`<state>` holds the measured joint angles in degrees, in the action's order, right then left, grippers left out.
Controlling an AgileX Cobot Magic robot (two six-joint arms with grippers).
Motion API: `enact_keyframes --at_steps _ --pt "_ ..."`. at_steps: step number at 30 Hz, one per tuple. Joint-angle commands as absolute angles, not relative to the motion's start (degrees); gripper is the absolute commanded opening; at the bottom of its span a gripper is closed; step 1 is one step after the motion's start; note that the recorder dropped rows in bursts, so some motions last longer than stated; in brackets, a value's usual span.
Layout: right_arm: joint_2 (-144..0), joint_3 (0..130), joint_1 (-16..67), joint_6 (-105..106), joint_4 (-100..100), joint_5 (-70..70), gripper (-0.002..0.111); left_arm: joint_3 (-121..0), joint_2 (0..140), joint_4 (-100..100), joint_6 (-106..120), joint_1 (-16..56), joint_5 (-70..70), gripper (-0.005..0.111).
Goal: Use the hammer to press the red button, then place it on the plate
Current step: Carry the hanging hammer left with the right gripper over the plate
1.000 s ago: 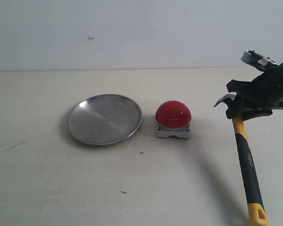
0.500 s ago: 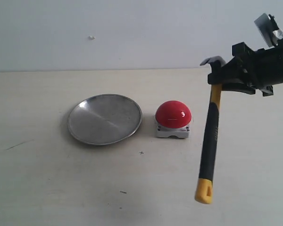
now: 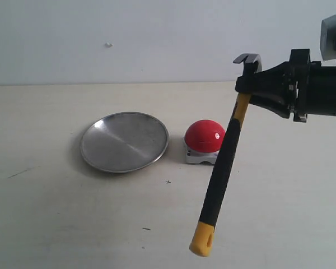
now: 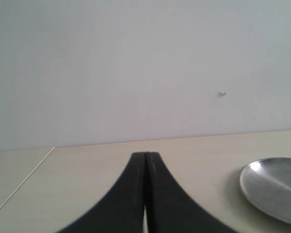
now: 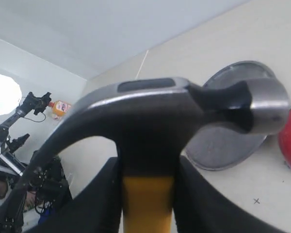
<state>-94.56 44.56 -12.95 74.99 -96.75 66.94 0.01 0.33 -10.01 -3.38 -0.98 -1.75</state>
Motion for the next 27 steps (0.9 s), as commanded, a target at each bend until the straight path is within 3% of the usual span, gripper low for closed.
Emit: enact_keyframes --at_steps 1,10,15,20,27 --pt "-93.4 43.1 -8.9 78.3 -99.9 70.0 0.0 0.0 0.0 -9.6 -3.5 -1.1 -1.8 0.0" --pt "-93.4 42.8 0.6 80.0 -99.9 69.3 0.0 0.0 0.0 -9.6 -3.5 -1.1 -1.8 0.0" --pt "-93.4 43.2 1.4 80.7 -99.9 69.0 0.0 0.0 0.0 -9.7 -4.2 -1.1 0.3 0.0" --pt "-93.4 43.8 1.4 80.8 -99.9 68.2 0.0 0.0 0.0 -4.9 -40.1 -1.1 0.0 0.0" --pt "-93.4 46.1 1.4 80.8 -99.9 67.6 0.0 0.0 0.0 -5.7 -42.3 -1.1 0.4 0.0"
